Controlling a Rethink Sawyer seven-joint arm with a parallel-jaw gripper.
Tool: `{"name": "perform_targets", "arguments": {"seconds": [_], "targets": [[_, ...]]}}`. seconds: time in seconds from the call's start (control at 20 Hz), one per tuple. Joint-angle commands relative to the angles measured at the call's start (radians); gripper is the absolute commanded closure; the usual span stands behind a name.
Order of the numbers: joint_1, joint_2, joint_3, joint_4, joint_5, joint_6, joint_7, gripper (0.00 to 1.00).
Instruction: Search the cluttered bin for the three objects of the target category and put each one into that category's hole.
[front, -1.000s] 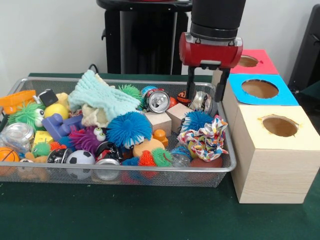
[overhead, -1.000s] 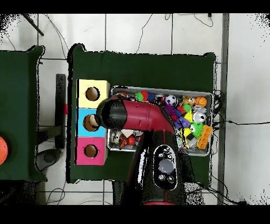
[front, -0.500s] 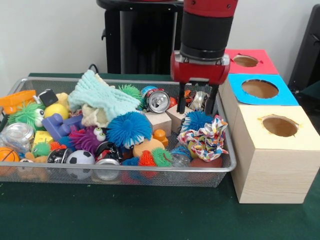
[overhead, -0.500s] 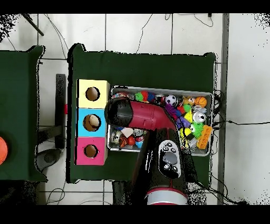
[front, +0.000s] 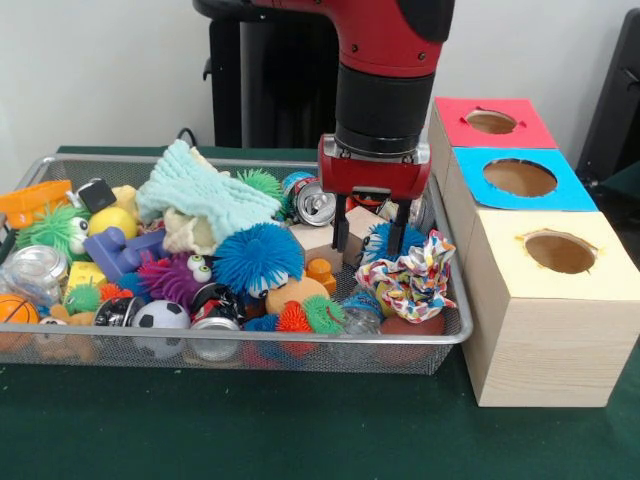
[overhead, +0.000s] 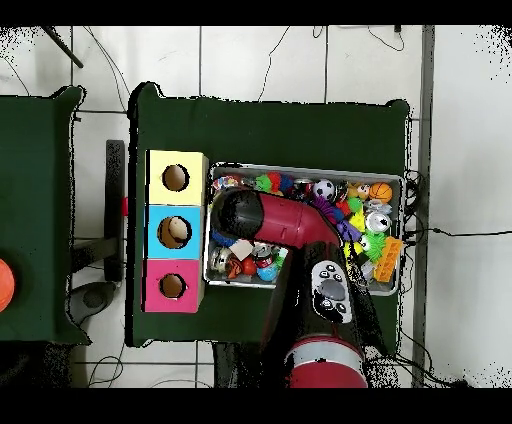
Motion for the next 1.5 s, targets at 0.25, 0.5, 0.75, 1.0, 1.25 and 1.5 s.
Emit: {"name": "perform_targets", "arguments": {"seconds": [0.25,0.5,0.75,1.0,1.25,1.5], "targets": [[-0.033,0.061,0.109,-0.011,0.046,-0.058,0.170,0.00],[-0.026,0.077,0.114,-0.033,0.050,-0.059,0.170,0.00],[-0.020,0.103,0.125,-0.059,0.060,-0.077,0.178,0.00],[-0.031,0.119,0.139,-0.099,0.058,-0.066,0.155,0.00],[-0.051,0.136,0.162,-0.122,0.051,-0.066,0.135,0.00],[-0.040,0.091,0.139,-0.102,0.047,-0.030,0.151,0.00]]}}
